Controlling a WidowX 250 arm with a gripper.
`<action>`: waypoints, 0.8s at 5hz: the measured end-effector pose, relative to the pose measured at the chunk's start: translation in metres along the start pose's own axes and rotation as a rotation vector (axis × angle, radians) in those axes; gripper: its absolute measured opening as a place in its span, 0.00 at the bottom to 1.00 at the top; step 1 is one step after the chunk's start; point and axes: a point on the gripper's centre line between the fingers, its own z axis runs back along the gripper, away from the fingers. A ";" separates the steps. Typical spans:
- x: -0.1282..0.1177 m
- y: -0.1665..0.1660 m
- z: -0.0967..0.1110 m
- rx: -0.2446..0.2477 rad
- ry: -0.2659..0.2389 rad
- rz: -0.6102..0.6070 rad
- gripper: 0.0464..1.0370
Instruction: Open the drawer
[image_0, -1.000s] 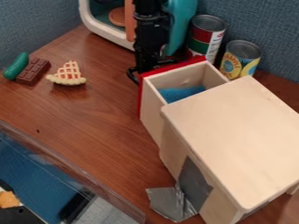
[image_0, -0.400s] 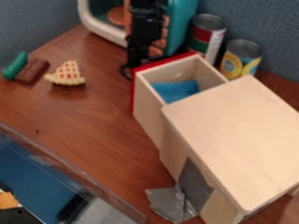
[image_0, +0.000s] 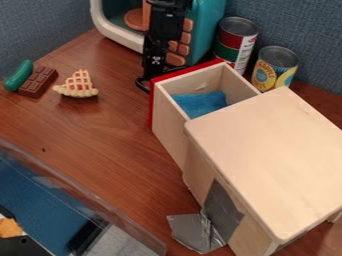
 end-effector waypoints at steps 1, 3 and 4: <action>-0.020 -0.014 0.038 0.017 -0.030 -0.040 0.96; -0.104 -0.050 0.072 0.177 -0.026 0.164 0.96; -0.137 -0.066 0.065 0.339 0.026 0.356 0.96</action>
